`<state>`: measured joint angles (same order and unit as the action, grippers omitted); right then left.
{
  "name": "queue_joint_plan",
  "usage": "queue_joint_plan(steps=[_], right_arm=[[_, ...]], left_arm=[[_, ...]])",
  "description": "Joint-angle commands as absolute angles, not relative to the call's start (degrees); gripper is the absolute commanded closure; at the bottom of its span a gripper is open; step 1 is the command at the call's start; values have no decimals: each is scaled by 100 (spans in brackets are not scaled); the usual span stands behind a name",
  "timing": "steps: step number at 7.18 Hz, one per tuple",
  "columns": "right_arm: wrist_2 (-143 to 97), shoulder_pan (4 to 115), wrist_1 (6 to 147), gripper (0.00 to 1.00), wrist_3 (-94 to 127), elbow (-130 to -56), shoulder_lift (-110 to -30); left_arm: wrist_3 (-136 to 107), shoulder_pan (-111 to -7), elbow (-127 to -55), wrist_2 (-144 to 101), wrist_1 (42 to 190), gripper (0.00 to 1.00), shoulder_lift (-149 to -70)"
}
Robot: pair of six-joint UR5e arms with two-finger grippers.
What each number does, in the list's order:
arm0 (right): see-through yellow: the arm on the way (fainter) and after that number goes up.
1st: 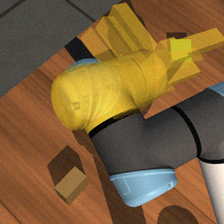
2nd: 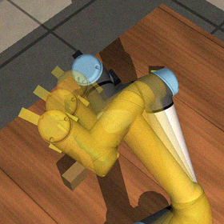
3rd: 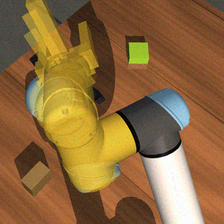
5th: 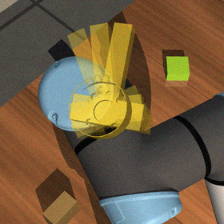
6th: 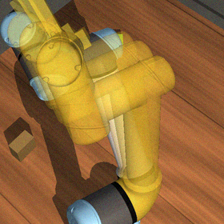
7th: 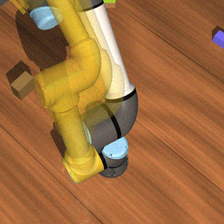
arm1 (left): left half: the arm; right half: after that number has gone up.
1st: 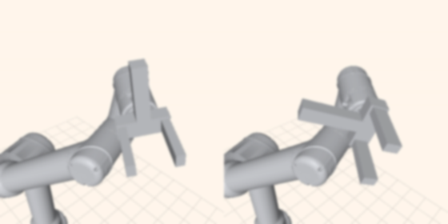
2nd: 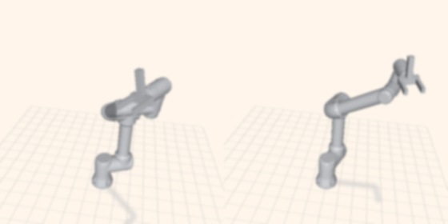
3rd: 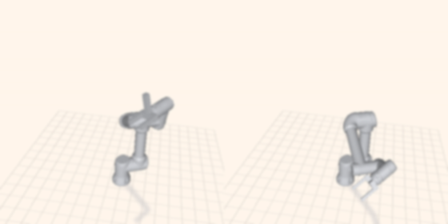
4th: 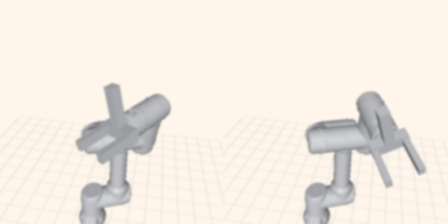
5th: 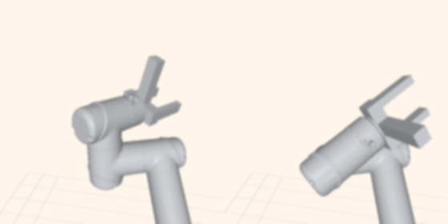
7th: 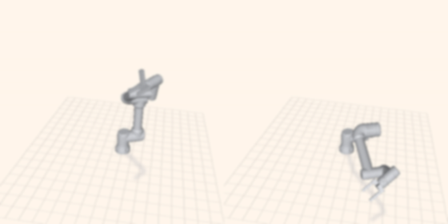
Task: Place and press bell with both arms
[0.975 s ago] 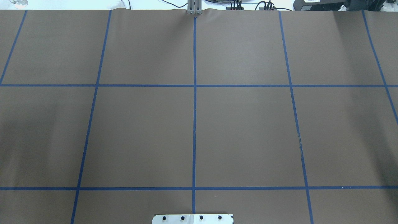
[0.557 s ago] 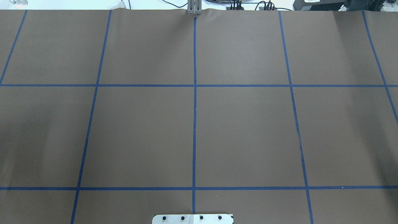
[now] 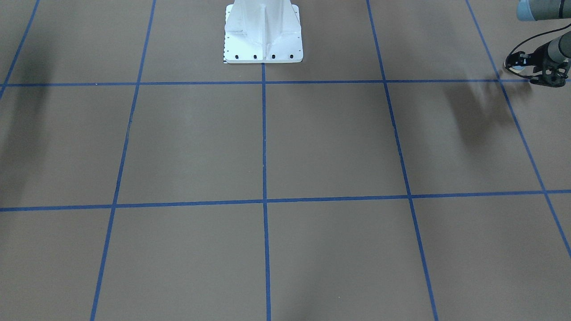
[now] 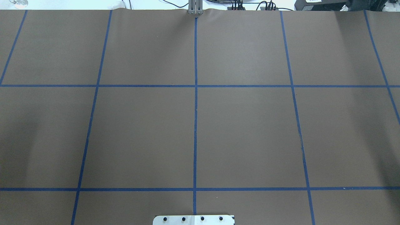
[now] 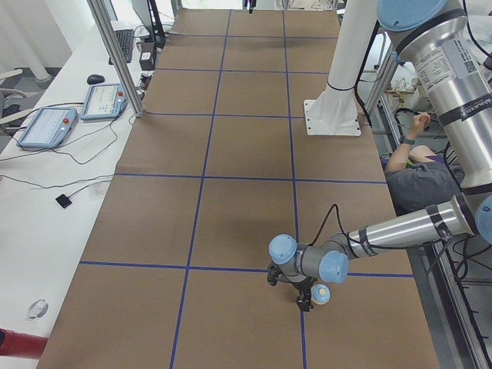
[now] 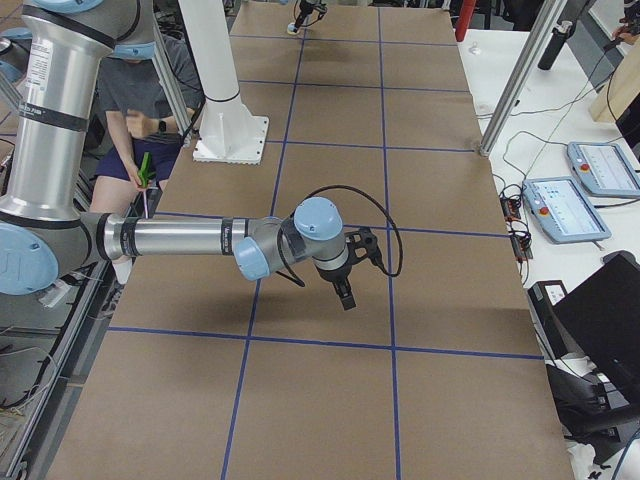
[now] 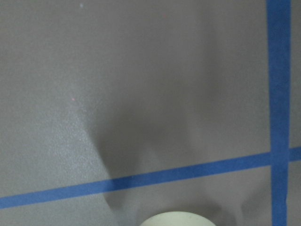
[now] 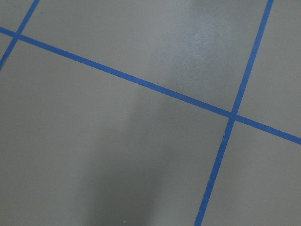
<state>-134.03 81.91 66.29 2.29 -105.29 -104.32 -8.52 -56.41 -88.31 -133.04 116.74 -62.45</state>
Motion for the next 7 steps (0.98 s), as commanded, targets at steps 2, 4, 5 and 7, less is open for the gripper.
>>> queue_joint_plan(steps=[2,4,5,7], right_arm=[[-13403,8174,6627,0,220,-10529,-10424],[-13403,8174,6548,0,229,-10529,-10433],[-13403,8174,6548,0,229,-10529,-10433],[-13403,8174,6548,0,237,-10521,-10433]], left_arm=[[-870,-5599,-8833,-13341,11916,0,-6047],[-1088,-5546,-8842,-13446,12127,0,-6047],[-1168,-5459,-8833,-13482,12164,0,-6047],[-1221,-5379,-8833,-13474,12164,0,-6047]])
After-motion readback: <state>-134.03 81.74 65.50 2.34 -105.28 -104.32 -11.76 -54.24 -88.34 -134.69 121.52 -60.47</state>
